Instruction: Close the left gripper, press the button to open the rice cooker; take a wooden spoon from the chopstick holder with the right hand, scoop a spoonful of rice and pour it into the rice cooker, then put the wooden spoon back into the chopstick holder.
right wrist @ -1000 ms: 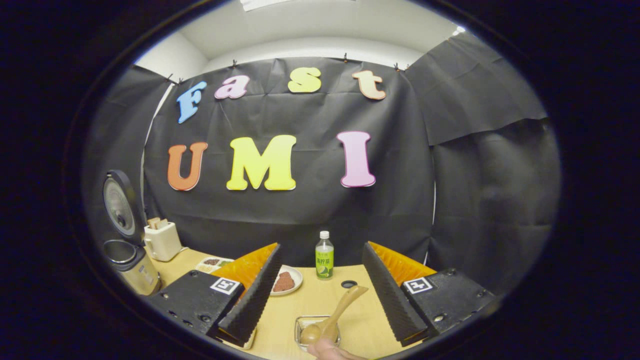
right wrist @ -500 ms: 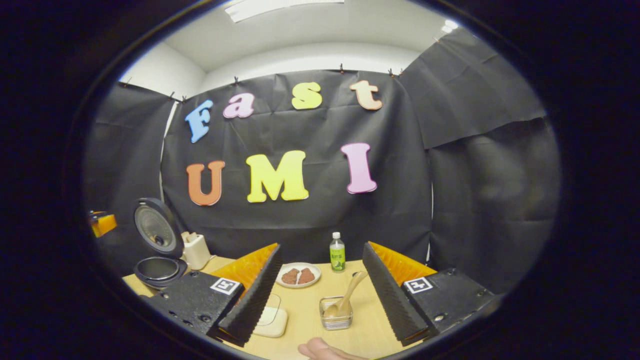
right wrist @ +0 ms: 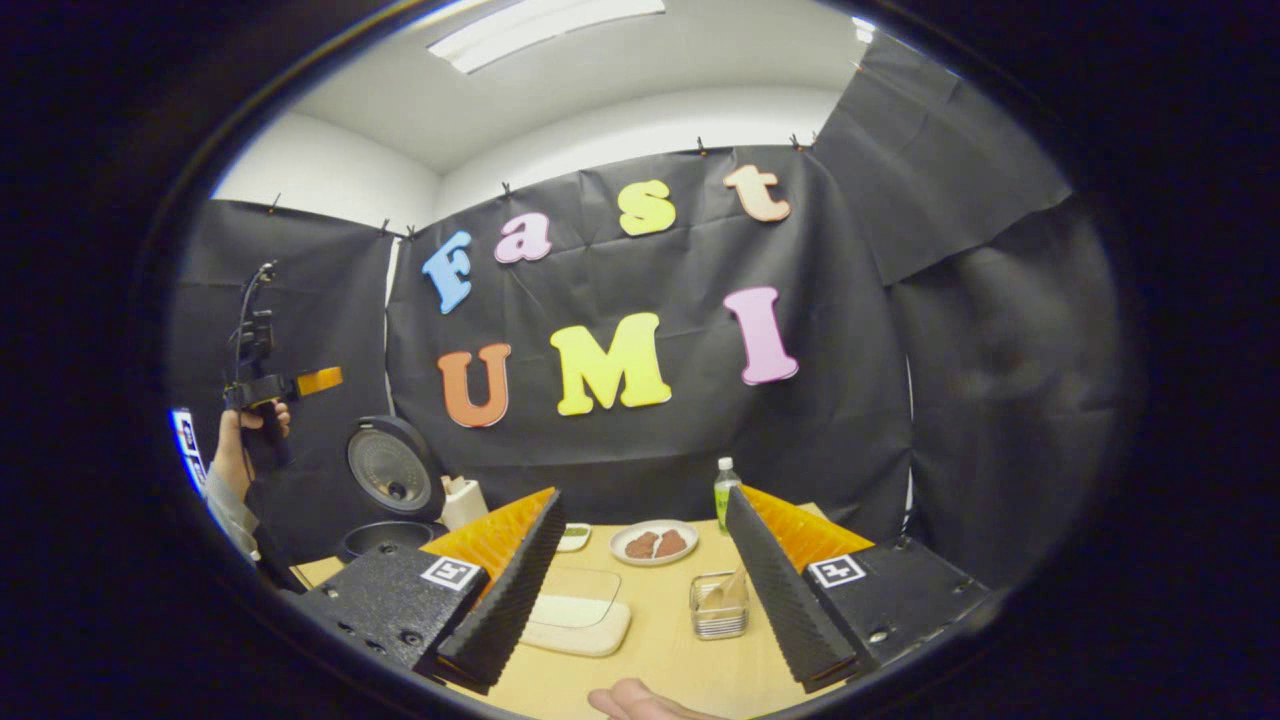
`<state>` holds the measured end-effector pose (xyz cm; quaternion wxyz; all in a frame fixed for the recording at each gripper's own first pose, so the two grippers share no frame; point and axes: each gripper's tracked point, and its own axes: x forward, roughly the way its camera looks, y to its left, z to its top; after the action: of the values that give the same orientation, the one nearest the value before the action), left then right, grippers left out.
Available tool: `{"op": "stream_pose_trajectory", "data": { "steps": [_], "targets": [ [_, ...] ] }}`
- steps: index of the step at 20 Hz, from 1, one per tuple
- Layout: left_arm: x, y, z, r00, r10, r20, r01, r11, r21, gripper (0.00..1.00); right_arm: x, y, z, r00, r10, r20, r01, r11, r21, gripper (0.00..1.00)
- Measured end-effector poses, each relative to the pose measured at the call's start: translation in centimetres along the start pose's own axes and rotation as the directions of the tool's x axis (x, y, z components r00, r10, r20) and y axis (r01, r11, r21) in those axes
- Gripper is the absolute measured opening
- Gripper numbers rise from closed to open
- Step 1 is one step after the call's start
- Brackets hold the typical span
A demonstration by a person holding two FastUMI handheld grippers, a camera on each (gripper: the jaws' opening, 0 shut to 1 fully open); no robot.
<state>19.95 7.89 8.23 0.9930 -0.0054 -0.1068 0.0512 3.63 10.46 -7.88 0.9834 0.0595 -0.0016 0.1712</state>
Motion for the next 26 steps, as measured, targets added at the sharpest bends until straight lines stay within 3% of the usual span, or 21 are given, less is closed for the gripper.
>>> {"op": "stream_pose_trajectory", "data": {
  "steps": [7,11,13,14,15,16,17,23,26],
  "targets": [
    [8.4,-0.1,-3.0,1.000,0.009,0.000,-0.009,0.999,0.052,0.96,0.1,-2.8,-2.3,0.996,-0.077,0.036,0.077,0.997,0.006,1.00],
    [12.8,1.1,-5.8,0.996,0.073,-0.041,-0.072,0.997,0.028,0.95,0.9,-2.0,-4.2,1.000,-0.025,-0.003,0.024,0.999,-0.023,0.99],
    [14.4,2.2,-8.8,0.986,0.106,-0.127,-0.104,0.994,0.021,0.95,1.3,-2.4,-4.9,0.999,-0.027,-0.027,0.026,0.999,-0.042,1.00],
    [13.8,3.2,-10.8,0.972,0.125,-0.200,-0.124,0.992,0.021,0.95,1.3,-2.5,-5.0,0.999,-0.035,-0.033,0.034,0.998,-0.051,0.98],
    [14.2,2.5,-11.2,0.974,0.113,-0.194,-0.124,0.991,-0.047,0.95,1.1,-2.6,-4.8,0.999,-0.043,-0.031,0.041,0.998,-0.057,0.99],
    [14.5,3.2,-11.2,0.972,0.127,-0.198,-0.140,0.989,-0.052,0.92,0.8,-2.4,-4.6,0.999,-0.043,-0.027,0.042,0.997,-0.059,1.00],
    [14.7,3.1,-10.9,0.969,0.120,-0.217,-0.134,0.990,-0.051,0.98,0.8,-2.2,-4.6,0.999,-0.041,-0.029,0.039,0.997,-0.059,0.99],
    [11.4,2.9,-11.1,0.956,0.110,-0.273,-0.126,0.991,-0.042,0.98,-2.5,-0.1,-3.6,0.999,-0.039,-0.033,0.035,0.992,-0.125,0.99],
    [9.1,2.6,-11.3,0.951,0.097,-0.294,-0.114,0.993,-0.040,0.98,-4.7,-0.4,-2.0,0.997,-0.079,0.001,0.078,0.982,-0.172,1.00]
  ]
}}
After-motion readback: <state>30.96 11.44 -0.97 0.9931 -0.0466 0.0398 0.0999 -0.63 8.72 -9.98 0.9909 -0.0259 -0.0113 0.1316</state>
